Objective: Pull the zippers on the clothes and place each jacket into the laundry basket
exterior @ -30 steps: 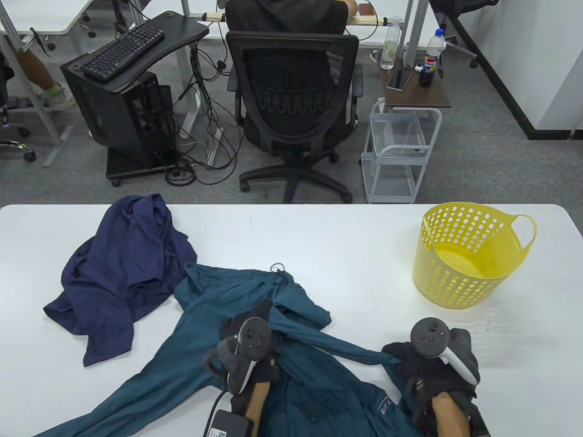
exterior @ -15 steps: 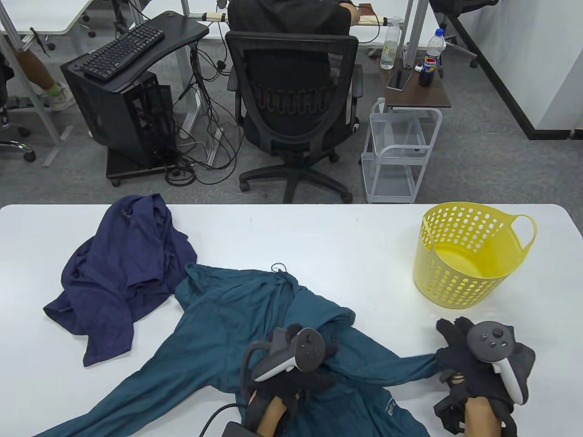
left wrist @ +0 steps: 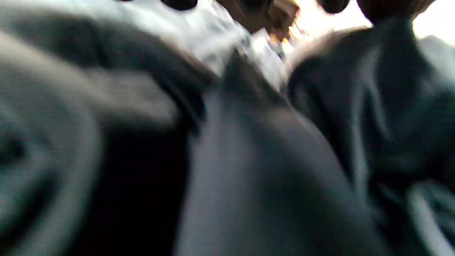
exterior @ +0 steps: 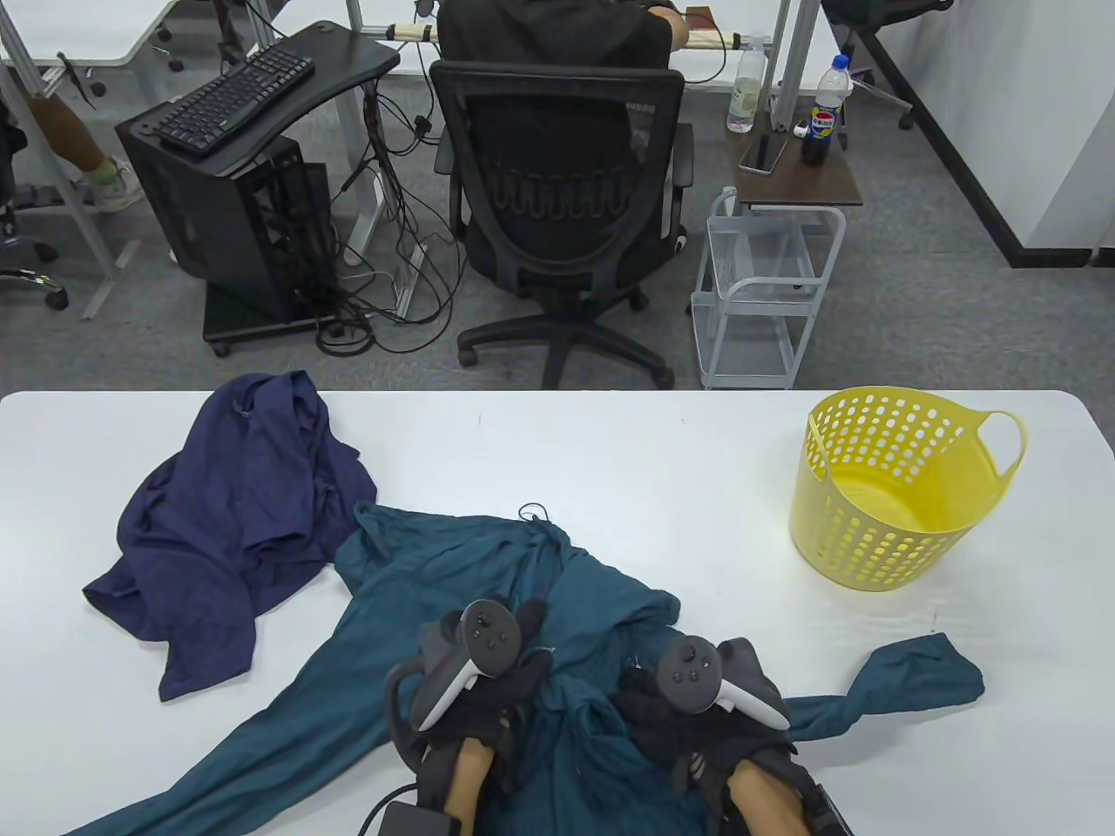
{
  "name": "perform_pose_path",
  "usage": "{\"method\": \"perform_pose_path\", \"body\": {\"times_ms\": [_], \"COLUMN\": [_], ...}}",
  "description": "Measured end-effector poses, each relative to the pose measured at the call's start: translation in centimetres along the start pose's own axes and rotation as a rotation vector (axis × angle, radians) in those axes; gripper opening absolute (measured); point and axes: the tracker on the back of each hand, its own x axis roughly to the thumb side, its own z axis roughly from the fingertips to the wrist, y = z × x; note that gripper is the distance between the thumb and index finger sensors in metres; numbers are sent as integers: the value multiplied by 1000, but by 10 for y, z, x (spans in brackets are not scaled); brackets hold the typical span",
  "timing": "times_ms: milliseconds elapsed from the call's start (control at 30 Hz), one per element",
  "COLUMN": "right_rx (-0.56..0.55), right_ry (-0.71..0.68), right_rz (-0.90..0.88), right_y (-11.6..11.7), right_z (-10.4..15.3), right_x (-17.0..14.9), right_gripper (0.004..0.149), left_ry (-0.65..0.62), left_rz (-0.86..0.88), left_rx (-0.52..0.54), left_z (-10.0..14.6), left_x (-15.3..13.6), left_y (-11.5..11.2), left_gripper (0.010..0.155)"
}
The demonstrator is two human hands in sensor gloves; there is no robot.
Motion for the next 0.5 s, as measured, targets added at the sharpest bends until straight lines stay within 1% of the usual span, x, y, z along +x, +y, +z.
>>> {"method": "perform_pose_path", "body": {"times_ms": [33, 67, 100, 133, 167, 200, 300, 367, 467, 500], "right_rx": [-40, -57, -56, -82, -103, -138, -180, -205, -232, -250], "right_ry": [17, 67, 115, 174, 202, 263, 402, 481, 551, 543], "right_rz": [-23, -34, -29, -24, -29, -50, -135, -157, -169, -166], "right_y": [-4, -9, -12, -17, -20, -26, -38, -45, -54, -58], "right_z": [5, 12, 18, 25, 28, 33, 44, 51, 57, 57], "right_x": [-4, -10, -16, -25, -32, -45, -81, -98, -103, -101], "right_gripper": [50, 48, 46, 46, 46, 46, 46, 45, 45, 45], "left_ry": [-10, -16, -17, -25, -28, -37, -58, -69, -99, -108], "left_rz": [-46, -97, -133, -174, -191, -210, -288, -290, -284, -301], "left_rx": [-58, -109, -141, -180, -196, -225, -254, -265, -276, -277], "left_z": [-3, -6, -8, -8, -8, -6, 1, 5, 11, 12], "left_x": [10, 20, 27, 36, 41, 50, 69, 77, 88, 91], "left_y": [-9, -18, -23, -30, -34, -41, -51, -55, -61, -62], "left_gripper": [65, 66, 65, 65, 65, 66, 69, 70, 70, 70]}}
